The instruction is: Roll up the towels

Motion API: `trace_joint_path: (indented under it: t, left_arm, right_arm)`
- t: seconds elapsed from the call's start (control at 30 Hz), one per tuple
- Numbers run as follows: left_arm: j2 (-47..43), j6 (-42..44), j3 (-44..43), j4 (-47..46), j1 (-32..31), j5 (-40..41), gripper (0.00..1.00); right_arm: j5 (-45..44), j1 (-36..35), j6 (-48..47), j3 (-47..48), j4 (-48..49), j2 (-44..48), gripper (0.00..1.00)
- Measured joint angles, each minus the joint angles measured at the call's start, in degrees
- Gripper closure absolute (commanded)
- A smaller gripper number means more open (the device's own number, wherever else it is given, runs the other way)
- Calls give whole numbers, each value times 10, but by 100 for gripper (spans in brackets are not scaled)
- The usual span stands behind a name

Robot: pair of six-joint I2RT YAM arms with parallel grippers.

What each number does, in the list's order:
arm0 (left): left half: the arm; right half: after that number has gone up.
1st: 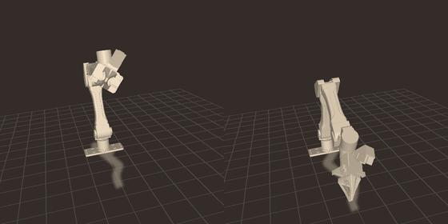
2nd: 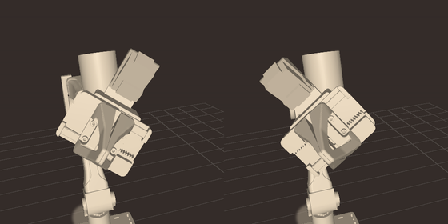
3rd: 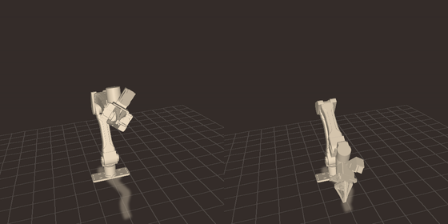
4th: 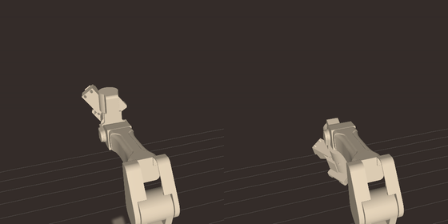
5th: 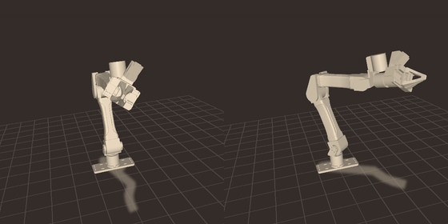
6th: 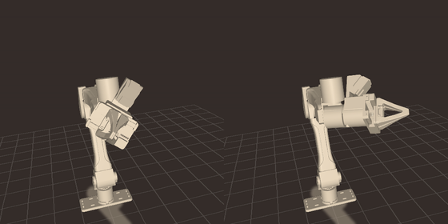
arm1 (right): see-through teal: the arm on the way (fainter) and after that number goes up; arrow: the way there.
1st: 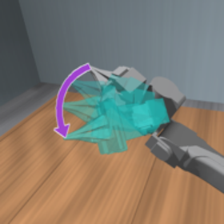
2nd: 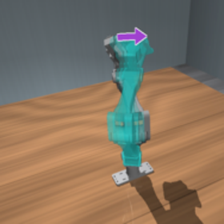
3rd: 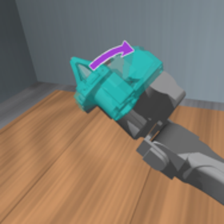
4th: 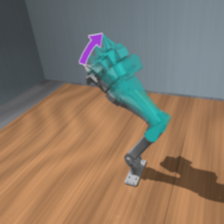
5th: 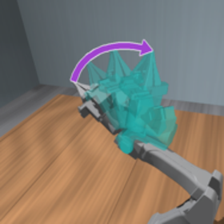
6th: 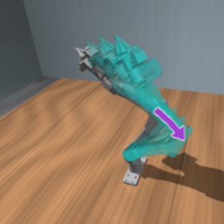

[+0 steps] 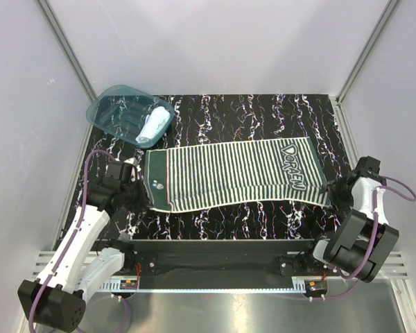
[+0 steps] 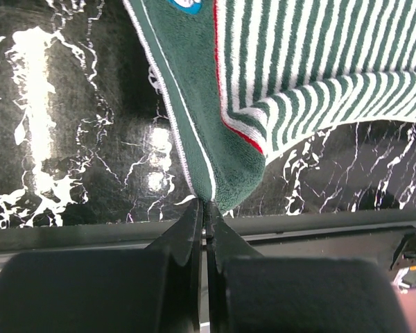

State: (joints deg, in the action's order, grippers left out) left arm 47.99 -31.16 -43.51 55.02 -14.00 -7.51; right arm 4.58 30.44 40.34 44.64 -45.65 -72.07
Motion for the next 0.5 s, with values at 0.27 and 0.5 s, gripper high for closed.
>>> trace_joint_path:
  t: [0.27,0.5]
  left_arm:
    - [2,23,0,-3,2,-33,100]
    - [2,29,0,-6,2,-43,100]
  right_arm:
    - [-10,21,6,-4,10,-45,38]
    - [-25,25,6,-21,33,-82,39]
